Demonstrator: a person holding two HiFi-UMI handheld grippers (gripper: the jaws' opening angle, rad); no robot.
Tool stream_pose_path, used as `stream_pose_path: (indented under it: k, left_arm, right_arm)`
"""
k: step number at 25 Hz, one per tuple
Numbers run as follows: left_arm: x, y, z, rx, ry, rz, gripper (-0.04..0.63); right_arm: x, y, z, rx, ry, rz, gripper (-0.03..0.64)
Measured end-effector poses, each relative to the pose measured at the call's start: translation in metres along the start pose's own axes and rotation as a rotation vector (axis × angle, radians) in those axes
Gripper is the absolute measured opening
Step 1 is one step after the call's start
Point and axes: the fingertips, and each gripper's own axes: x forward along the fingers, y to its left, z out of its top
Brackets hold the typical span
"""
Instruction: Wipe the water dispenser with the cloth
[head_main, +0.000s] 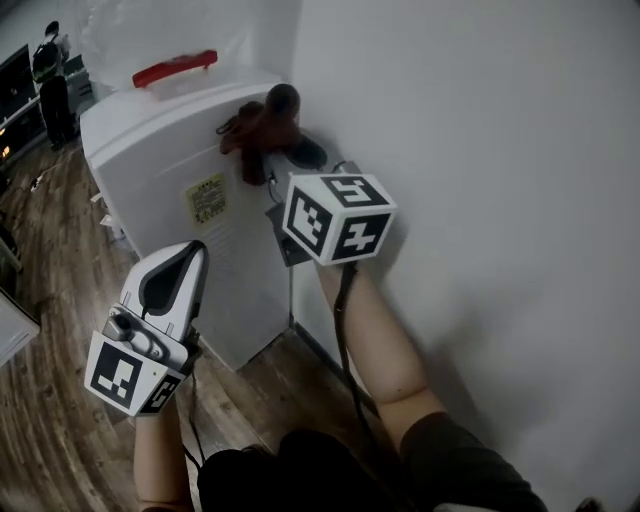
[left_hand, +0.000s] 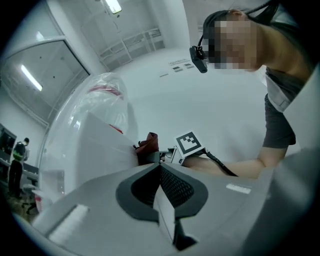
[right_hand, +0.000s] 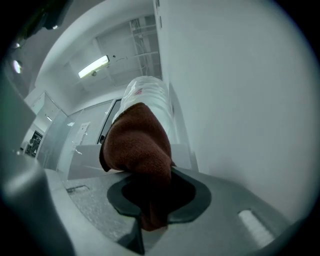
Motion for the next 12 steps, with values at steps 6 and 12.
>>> stream_pose_path:
  k: [6, 12]
  left_arm:
    - [-0.023, -0.033, -0.079, -0.142, 0.129, -0.016, 0.017]
    - [-0.063, -0.055, -0.194, -0.18, 0.243, -0.077, 0.017]
  right_arm:
    - [-0.035, -0.014, -0.093, 0.013, 0.087, -0.063, 0.064]
    - [-0.059, -0.022, -0.212, 0.038, 0.191, -0.102, 0.066]
